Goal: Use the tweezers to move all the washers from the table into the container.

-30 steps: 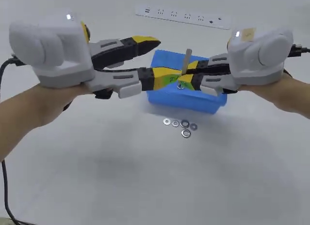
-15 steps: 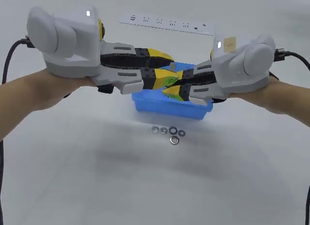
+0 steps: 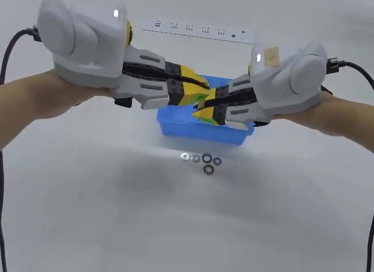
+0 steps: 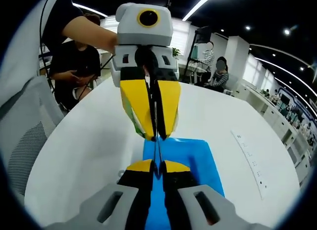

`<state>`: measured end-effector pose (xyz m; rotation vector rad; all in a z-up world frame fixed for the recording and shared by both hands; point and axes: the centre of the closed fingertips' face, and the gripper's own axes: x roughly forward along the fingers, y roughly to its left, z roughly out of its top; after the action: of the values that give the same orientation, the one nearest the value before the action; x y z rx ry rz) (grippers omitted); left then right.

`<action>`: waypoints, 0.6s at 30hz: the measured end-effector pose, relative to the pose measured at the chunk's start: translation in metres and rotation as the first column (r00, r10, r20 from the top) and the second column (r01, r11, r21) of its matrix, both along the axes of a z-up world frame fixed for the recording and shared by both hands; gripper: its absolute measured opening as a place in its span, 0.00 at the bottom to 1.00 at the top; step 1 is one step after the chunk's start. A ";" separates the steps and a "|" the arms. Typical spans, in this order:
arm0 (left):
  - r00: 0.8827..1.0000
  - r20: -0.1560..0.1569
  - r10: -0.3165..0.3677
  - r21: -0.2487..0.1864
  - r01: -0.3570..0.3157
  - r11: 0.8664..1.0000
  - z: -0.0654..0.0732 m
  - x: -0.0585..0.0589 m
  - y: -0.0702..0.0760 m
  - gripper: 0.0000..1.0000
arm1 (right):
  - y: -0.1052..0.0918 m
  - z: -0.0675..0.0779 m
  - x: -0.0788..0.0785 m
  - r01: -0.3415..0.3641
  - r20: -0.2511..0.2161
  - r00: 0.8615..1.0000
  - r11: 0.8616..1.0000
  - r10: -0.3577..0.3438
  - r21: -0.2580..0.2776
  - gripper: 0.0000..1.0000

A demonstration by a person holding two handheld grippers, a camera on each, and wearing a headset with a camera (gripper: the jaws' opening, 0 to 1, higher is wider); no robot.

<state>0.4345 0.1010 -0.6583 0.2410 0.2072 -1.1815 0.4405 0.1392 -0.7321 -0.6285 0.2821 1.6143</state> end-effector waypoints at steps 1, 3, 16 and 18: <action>0.999 0.032 0.006 0.022 -0.006 1.000 0.001 0.002 0.001 0.06 | 0.000 0.001 0.000 0.002 -0.001 1.000 1.000 -0.002 0.000 0.08; 1.000 0.028 0.008 0.024 -0.009 1.000 0.002 0.001 0.001 0.05 | 0.000 0.002 0.000 0.004 0.005 1.000 1.000 -0.004 0.001 0.08; 0.997 0.079 -0.002 0.050 -0.002 0.999 0.015 -0.011 -0.006 0.05 | -0.005 0.018 -0.010 0.037 -0.044 0.998 0.999 -0.036 0.021 0.17; 0.996 0.084 -0.001 0.047 -0.003 0.999 0.019 -0.012 -0.008 0.05 | -0.007 0.021 -0.011 0.045 -0.050 0.998 0.999 -0.043 0.026 0.23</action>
<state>0.4225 0.0934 -0.6390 0.3308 0.1617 -1.1644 0.4291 0.1318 -0.7115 -0.5581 0.3079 1.5906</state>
